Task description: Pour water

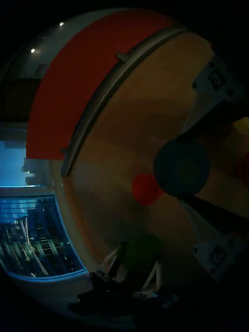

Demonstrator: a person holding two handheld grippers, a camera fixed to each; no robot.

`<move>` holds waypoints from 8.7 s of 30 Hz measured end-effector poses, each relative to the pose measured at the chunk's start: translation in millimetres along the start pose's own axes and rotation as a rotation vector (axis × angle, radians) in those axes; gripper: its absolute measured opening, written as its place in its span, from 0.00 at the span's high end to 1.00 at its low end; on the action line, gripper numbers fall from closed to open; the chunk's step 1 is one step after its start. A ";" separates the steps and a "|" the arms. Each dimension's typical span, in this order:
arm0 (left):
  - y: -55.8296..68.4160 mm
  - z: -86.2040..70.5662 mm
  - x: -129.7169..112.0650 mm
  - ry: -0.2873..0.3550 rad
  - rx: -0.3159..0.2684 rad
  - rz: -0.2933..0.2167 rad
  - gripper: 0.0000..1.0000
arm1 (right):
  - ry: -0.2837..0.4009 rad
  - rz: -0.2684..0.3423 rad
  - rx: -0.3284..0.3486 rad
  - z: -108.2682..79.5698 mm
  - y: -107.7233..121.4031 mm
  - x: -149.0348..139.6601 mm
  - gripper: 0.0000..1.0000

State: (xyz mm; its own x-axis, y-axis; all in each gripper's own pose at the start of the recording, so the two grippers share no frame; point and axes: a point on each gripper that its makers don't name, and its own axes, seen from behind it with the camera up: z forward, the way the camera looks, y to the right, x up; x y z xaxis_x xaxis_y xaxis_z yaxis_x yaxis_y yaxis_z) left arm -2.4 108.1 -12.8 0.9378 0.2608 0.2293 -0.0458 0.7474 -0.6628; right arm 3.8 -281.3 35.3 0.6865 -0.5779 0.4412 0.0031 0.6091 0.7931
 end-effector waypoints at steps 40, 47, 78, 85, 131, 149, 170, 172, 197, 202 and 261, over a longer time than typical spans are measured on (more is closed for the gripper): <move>18.7 5.2 29.0 0.029 -0.054 -0.043 0.14 | 0.581 -0.040 -0.111 -78.8 0.5 85.7 0.07; 23.1 5.1 33.1 0.043 -0.068 -0.041 0.13 | 0.652 -0.025 -0.110 -89.4 -0.1 95.9 0.07; 38.4 -0.2 96.8 0.275 -0.123 -0.091 0.13 | 0.689 -0.041 -0.068 -117.1 -5.3 110.6 0.07; 43.4 -2.2 101.9 0.276 -0.132 -0.073 0.13 | 0.680 -0.072 -0.071 -118.2 -3.8 110.8 0.07; 73.4 10.3 107.0 0.245 -0.195 -0.034 0.13 | 0.700 -0.529 -0.188 -157.8 3.2 162.8 0.07; 77.2 11.5 109.3 0.246 -0.203 -0.026 0.13 | 0.710 -0.721 -0.258 -169.7 0.6 177.7 0.07; 82.8 13.9 110.4 0.253 -0.213 -0.020 0.13 | 0.695 -0.894 -0.325 -175.3 0.3 188.5 0.07; 83.1 13.9 111.4 0.255 -0.213 -0.020 0.13 | 0.691 -0.907 -0.331 -175.4 0.6 189.2 0.07; 87.2 15.8 116.8 0.262 -0.223 -0.021 0.13 | 0.672 -1.065 -0.393 -179.4 -0.2 194.9 0.08; 87.8 15.4 117.8 0.263 -0.224 -0.021 0.13 | 0.666 -1.098 -0.405 -180.1 -0.5 196.3 0.08; 86.4 10.9 118.5 0.271 -0.221 -0.015 0.14 | 0.629 -1.330 -0.527 -192.4 -7.7 216.9 0.08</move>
State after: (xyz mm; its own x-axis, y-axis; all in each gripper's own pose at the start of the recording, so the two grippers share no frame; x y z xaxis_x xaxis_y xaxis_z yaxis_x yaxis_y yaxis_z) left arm 101.0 210.2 -35.1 0.9964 0.0572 0.0622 0.0164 0.5916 -0.8061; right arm 292.6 -306.8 44.1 0.1653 -0.6065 -0.7777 0.9846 0.0561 0.1656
